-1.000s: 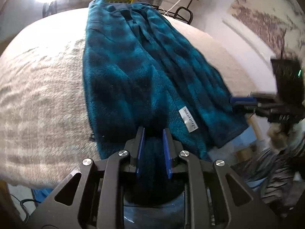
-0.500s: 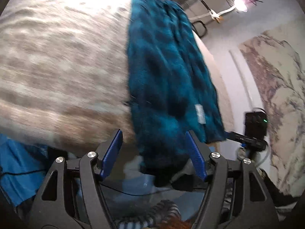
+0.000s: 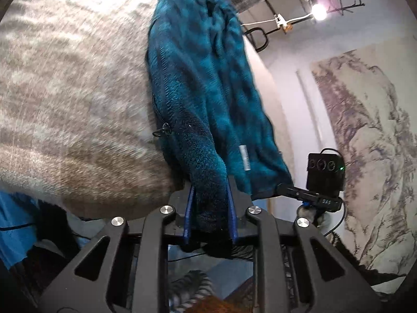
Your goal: Fold large clothes
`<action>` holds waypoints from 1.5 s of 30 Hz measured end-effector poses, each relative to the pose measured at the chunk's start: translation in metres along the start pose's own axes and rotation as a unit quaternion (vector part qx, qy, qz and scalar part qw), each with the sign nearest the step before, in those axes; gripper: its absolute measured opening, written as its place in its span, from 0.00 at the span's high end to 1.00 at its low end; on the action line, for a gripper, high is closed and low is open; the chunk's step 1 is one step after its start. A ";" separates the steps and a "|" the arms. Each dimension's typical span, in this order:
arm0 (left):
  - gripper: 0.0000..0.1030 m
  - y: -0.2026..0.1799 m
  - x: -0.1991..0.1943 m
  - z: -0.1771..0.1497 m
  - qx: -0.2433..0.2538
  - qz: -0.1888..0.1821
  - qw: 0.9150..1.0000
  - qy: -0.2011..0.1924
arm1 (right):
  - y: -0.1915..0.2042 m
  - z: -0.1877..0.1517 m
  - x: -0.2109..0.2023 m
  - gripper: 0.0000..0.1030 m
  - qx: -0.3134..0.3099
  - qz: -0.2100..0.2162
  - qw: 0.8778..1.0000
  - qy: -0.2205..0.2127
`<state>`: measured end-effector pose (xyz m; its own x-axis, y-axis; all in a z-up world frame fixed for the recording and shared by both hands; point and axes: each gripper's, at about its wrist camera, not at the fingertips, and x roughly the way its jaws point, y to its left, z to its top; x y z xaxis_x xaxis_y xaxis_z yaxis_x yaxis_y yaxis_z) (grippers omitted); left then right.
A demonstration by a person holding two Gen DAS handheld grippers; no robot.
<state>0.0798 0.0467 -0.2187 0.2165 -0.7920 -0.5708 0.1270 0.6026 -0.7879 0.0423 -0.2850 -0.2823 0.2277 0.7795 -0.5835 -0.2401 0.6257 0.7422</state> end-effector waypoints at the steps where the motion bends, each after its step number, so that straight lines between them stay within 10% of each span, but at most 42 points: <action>1: 0.81 -0.003 -0.003 0.002 -0.002 -0.006 1.000 -0.003 | 0.004 0.001 -0.004 0.75 -0.001 0.004 1.000 -0.007; 18: 0.82 -0.076 -0.010 0.110 0.041 -0.015 0.998 -0.055 | 0.047 0.090 -0.063 0.80 -0.001 0.028 0.995 -0.099; 37: 0.82 -0.001 0.059 0.248 -0.073 0.043 0.995 -0.057 | -0.014 0.259 -0.013 0.89 0.079 -0.068 0.991 -0.085; 42: 0.78 0.024 0.075 0.265 -0.108 0.037 0.993 -0.034 | -0.048 0.276 0.005 0.81 0.117 -0.056 0.990 -0.064; 45: 0.76 0.031 0.070 0.271 -0.125 0.010 0.992 -0.028 | -0.061 0.279 -0.005 0.58 0.139 0.001 0.987 -0.082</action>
<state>0.3612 0.0369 -0.2206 0.2717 -0.7686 -0.5792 -0.1199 0.5701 -0.8128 0.3190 -0.3352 -0.2322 0.3821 0.7517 -0.5376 0.0215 0.5743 0.8183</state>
